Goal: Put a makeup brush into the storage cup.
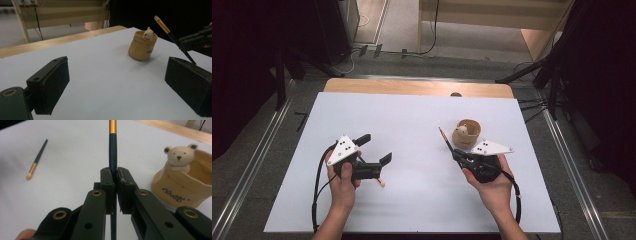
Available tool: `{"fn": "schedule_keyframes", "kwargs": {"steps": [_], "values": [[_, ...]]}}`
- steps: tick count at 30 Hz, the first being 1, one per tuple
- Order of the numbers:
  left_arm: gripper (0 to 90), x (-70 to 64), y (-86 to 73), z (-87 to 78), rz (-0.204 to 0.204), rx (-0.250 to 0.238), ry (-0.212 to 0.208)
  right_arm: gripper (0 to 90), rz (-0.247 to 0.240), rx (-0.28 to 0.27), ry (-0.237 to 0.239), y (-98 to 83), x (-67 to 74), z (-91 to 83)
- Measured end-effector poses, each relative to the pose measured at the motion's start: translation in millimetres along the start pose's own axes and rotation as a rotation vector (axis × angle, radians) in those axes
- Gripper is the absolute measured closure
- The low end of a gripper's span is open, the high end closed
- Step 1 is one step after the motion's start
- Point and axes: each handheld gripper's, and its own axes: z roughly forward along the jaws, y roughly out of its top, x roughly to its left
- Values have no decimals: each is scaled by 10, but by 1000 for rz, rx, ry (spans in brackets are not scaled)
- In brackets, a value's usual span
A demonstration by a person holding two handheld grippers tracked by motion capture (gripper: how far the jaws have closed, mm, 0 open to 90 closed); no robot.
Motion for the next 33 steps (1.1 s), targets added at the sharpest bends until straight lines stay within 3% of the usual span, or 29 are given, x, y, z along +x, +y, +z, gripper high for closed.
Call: {"fn": "schedule_keyframes", "kwargs": {"steps": [3,12,13,17,28,33], "values": [[61,24,-19,-20,-17,-6,4,856,1,-43,18,-9,-21,-31],[63,74,-68,-63,-24,-7,14,856,11,-137,-28,-31,-42,-64],[62,91,-77,-81,-27,-6,18,855,16,-173,-37,-42,-74,-69],[63,112,-75,-110,-23,-8,28,856,33,-215,-38,-72,-140,-69],[63,120,-83,-123,-14,-11,29,855,-18,-343,-84,-77,-226,-63],[66,151,-105,-150,-29,-15,36,855,12,-397,-98,-53,-336,-82]]}}
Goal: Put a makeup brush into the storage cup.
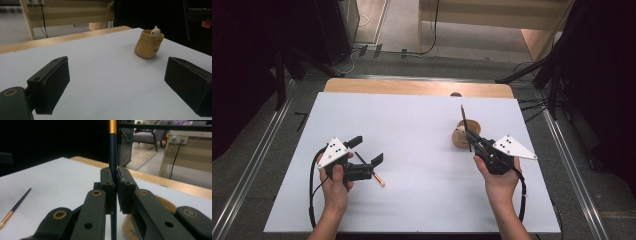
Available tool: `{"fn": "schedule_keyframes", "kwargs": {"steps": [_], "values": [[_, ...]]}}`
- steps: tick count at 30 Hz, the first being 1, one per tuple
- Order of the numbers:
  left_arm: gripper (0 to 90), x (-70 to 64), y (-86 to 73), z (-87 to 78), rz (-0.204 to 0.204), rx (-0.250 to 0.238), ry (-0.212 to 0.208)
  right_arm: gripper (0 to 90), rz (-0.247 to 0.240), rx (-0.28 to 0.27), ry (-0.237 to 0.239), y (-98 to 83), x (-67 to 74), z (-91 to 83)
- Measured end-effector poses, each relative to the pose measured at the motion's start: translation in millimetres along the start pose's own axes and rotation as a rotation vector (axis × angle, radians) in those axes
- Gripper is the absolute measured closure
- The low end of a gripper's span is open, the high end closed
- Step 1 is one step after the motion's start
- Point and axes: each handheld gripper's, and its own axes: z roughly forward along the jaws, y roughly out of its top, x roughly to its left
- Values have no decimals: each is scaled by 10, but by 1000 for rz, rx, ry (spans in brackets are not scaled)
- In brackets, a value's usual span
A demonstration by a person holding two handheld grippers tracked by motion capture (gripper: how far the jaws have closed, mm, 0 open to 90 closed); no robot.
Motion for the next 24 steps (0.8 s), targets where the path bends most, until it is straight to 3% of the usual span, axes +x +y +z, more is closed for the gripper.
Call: {"fn": "schedule_keyframes", "kwargs": {"steps": [9,16,24], "values": [[66,52,-64,-72,-1,12,15,855,43,-64,-21,5,-196,34],[66,72,-118,-162,14,6,35,854,28,-77,-40,18,-278,109],[66,135,-258,-307,-1,15,60,854,68,-90,-62,-10,-428,176]]}}
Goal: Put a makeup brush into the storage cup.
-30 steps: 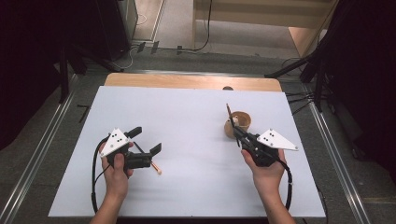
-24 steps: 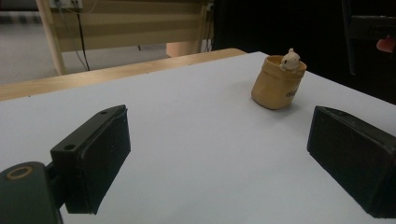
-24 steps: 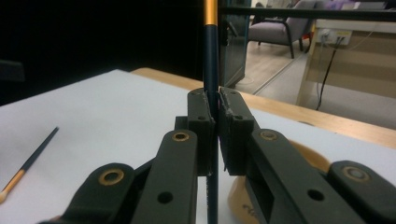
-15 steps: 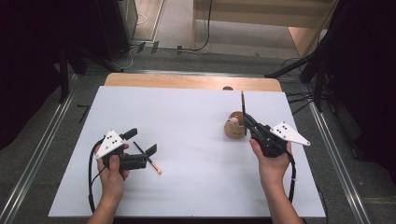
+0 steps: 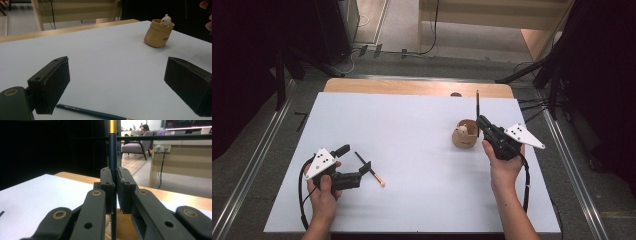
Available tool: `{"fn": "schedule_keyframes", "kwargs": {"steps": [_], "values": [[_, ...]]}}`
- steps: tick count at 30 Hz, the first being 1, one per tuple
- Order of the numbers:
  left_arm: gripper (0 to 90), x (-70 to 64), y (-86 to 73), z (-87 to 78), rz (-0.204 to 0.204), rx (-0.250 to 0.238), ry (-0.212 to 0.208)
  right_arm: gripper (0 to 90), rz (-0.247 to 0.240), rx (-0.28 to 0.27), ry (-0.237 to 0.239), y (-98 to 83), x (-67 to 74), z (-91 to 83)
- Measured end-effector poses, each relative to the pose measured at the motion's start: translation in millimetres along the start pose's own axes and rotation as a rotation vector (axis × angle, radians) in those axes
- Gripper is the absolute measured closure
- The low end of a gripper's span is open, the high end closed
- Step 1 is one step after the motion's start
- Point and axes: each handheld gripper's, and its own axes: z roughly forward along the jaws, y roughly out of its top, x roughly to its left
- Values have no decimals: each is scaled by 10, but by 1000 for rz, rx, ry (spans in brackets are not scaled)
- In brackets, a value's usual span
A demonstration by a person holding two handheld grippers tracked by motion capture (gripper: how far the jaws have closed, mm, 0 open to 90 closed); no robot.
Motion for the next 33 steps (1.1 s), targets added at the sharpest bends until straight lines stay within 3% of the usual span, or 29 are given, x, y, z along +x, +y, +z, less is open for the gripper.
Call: {"fn": "schedule_keyframes", "kwargs": {"steps": [10,17,22,33], "values": [[66,155,-104,-271,11,-21,46,854,-25,17,-9,-60,-35,114],[66,252,-195,-414,7,-17,69,854,8,3,-17,-119,-96,199],[66,274,-232,-449,4,-8,77,854,43,-1,-26,-172,-145,255],[66,271,-247,-443,0,-1,81,854,67,24,-36,-298,-217,379]]}}
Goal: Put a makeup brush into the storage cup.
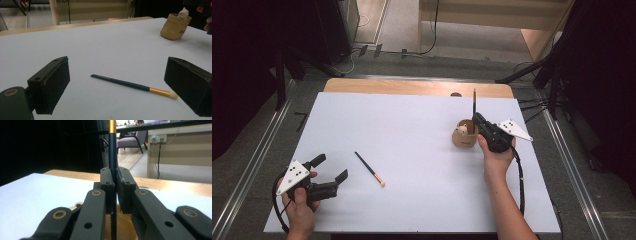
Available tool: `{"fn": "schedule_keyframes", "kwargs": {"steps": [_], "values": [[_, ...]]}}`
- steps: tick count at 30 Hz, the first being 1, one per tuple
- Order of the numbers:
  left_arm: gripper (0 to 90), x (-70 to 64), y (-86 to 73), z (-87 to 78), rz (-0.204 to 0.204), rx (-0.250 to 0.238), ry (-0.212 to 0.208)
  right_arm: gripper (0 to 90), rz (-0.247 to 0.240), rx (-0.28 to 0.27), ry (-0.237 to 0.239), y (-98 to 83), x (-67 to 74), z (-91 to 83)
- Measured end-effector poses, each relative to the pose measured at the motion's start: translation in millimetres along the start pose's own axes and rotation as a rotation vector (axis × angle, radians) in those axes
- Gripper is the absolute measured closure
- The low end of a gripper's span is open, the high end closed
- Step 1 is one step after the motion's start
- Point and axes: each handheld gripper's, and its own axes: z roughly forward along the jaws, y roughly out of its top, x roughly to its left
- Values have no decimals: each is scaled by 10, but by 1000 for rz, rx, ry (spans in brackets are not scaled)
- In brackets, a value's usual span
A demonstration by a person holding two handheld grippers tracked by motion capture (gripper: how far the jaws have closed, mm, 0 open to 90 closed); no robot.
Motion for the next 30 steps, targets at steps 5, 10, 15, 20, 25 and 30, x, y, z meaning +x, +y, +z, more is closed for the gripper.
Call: {"fn": "schedule_keyframes", "kwargs": {"steps": [5,10,15,20,25,30], "values": [[66,-1,-7,1,-2,-2,1,854,5,21,-4,-55,-13,48],[66,-7,-12,0,-3,1,5,853,3,44,-12,-83,-15,62],[66,-13,-14,2,4,6,7,853,-21,64,-15,-85,0,55],[66,-16,-19,9,3,9,12,841,-24,85,-29,-74,4,32],[66,-13,-21,9,2,7,14,696,-25,98,-46,-35,10,-18],[66,-7,-26,9,-4,2,14,540,-24,98,-40,37,28,-134]]}}
